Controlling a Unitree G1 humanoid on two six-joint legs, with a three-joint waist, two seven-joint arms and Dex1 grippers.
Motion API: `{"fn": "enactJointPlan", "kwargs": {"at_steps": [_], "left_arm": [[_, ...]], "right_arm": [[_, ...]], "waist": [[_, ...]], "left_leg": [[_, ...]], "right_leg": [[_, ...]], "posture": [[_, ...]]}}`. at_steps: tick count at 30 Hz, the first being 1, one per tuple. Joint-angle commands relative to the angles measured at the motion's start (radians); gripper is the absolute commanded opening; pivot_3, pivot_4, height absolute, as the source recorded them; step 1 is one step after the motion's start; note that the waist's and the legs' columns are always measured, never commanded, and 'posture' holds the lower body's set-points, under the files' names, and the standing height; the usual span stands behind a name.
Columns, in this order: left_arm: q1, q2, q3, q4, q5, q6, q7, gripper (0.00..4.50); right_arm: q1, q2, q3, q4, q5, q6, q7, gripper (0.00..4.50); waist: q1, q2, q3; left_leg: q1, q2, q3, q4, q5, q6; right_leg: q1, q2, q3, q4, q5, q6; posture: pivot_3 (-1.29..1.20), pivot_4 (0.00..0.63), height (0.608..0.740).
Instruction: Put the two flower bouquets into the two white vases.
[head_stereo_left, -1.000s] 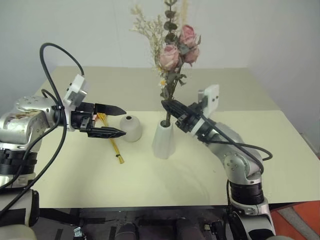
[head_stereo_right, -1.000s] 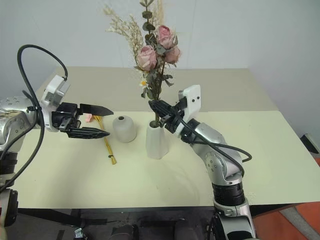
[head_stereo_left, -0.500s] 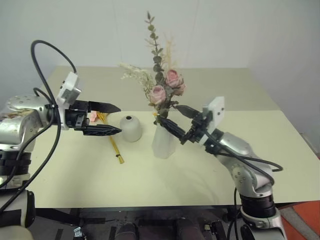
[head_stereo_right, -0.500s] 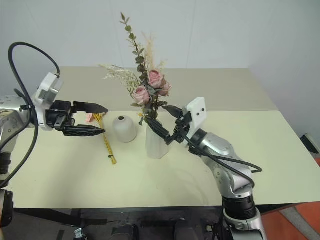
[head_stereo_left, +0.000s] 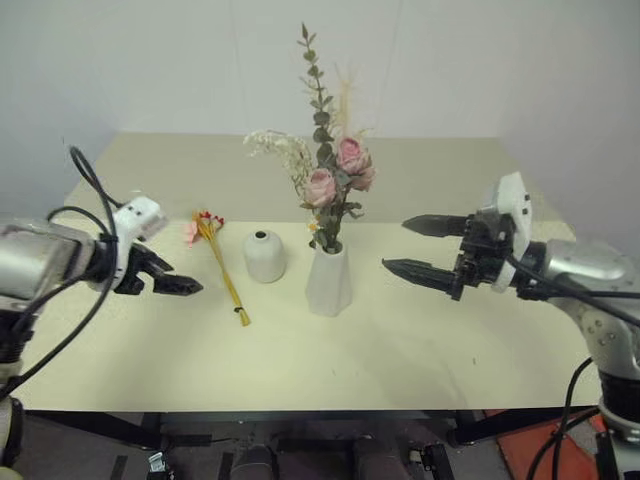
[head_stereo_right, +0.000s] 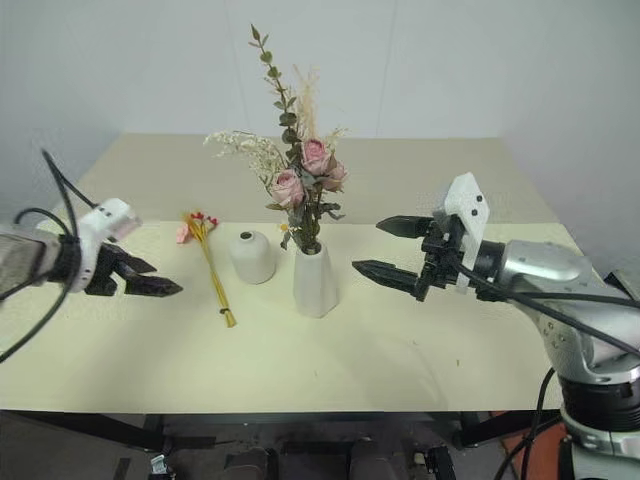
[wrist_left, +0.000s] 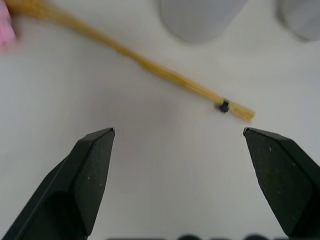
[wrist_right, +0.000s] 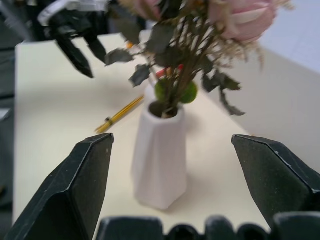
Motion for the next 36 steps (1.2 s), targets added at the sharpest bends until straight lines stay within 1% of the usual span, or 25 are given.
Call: {"fn": "enactJointPlan", "kwargs": {"at_steps": [1,2,5,8,15,18,23,26,30,33,36], "left_arm": [[-0.085,-0.077,-0.021,0.085,0.049,0.093,0.111,4.5],[-0.098,-0.1,-0.027,0.113,0.057,0.101,0.133,4.5],[-0.16,-0.214,-0.012,0.256,0.097,0.096,0.226,4.5],[-0.194,-0.27,-0.009,0.326,0.118,0.066,0.268,4.5],[-0.25,-0.336,0.002,0.435,0.141,-0.003,0.31,4.5],[-0.278,-0.33,-0.015,0.44,0.143,-0.009,0.296,4.5],[-0.341,-0.284,-0.037,0.432,0.135,0.056,0.267,4.5],[-0.381,-0.294,-0.031,0.479,0.137,0.072,0.271,4.5],[-0.416,-0.365,-0.012,0.613,0.166,0.031,0.325,4.5],[-0.453,-0.443,0.026,0.748,0.192,-0.026,0.384,4.5],[-0.483,-0.498,0.058,0.851,0.219,-0.08,0.448,4.5]], "right_arm": [[-0.053,-0.048,0.031,0.038,-0.014,-0.063,0.143,4.44],[-0.063,-0.056,0.04,0.048,-0.019,-0.073,0.17,4.44],[-0.091,-0.064,0.058,0.086,-0.044,-0.11,0.222,4.44],[-0.095,-0.061,0.056,0.095,-0.054,-0.12,0.236,4.44],[-0.075,-0.056,0.037,0.072,-0.053,-0.117,0.235,4.44],[-0.07,-0.061,0.028,0.066,-0.052,-0.113,0.234,4.44],[-0.048,-0.079,0.003,0.046,-0.046,-0.105,0.239,4.44],[-0.042,-0.091,0.002,0.051,-0.051,-0.108,0.244,4.44],[-0.062,-0.096,0.004,0.067,-0.047,-0.105,0.251,4.44],[-0.082,-0.094,0.011,0.085,-0.054,-0.109,0.257,4.44],[-0.086,-0.093,0.013,0.086,-0.058,-0.111,0.26,4.44]], "waist": [[0.006,0.0,0.0],[0.01,0.0,0.0],[0.014,0.0,0.0],[0.013,-0.001,0.001],[0.016,-0.001,0.001],[0.016,-0.002,0.002],[0.013,-0.002,0.002],[0.015,-0.002,0.002],[0.016,-0.002,0.002],[0.019,-0.002,0.002],[0.019,-0.002,0.002]], "left_leg": [[0.0,0.0,0.0,0.0,0.0,0.0],[0.0,0.0,0.0,0.0,0.0,0.0],[0.0,0.0,0.0,0.0,0.0,0.0],[-0.001,0.0,0.0,0.0,0.0,0.0],[-0.003,-0.001,-0.001,0.0,0.0,0.0],[-0.003,-0.001,-0.001,0.001,0.0,0.0],[-0.003,-0.001,-0.001,0.001,0.0,0.0],[-0.002,-0.001,-0.001,0.001,0.0,0.0],[-0.001,-0.002,-0.001,0.001,0.0,0.0],[-0.002,-0.002,-0.001,0.002,0.0,-0.001],[-0.003,-0.002,-0.001,0.003,0.001,-0.001]], "right_leg": [[0.0,0.0,0.0,0.0,0.0,0.0],[0.0,0.0,0.0,0.0,0.0,0.0],[0.0,0.001,0.0,0.0,0.0,0.0],[0.0,0.001,0.001,-0.001,0.0,0.0],[-0.001,0.0,0.001,-0.001,0.003,-0.004],[-0.001,0.0,0.001,-0.001,0.001,-0.001],[-0.001,0.0,0.001,-0.001,0.0,0.001],[-0.001,0.0,0.001,-0.001,0.0,0.001],[0.0,0.0,0.001,0.0,0.0,0.001],[0.0,0.0,0.001,0.0,0.0,0.001],[0.0,0.0,0.001,0.0,0.0,0.002]], "posture": [[0.0,0.15,0.74],[0.0,0.15,0.74],[0.0,0.15,0.74],[0.0,0.15,0.74],[0.0,0.15,0.74],[0.0,0.15,0.74],[0.0,0.15,0.74],[0.0,0.15,0.74],[0.0,0.15,0.74],[0.0,0.15,0.74],[0.0,0.15,0.74]]}}
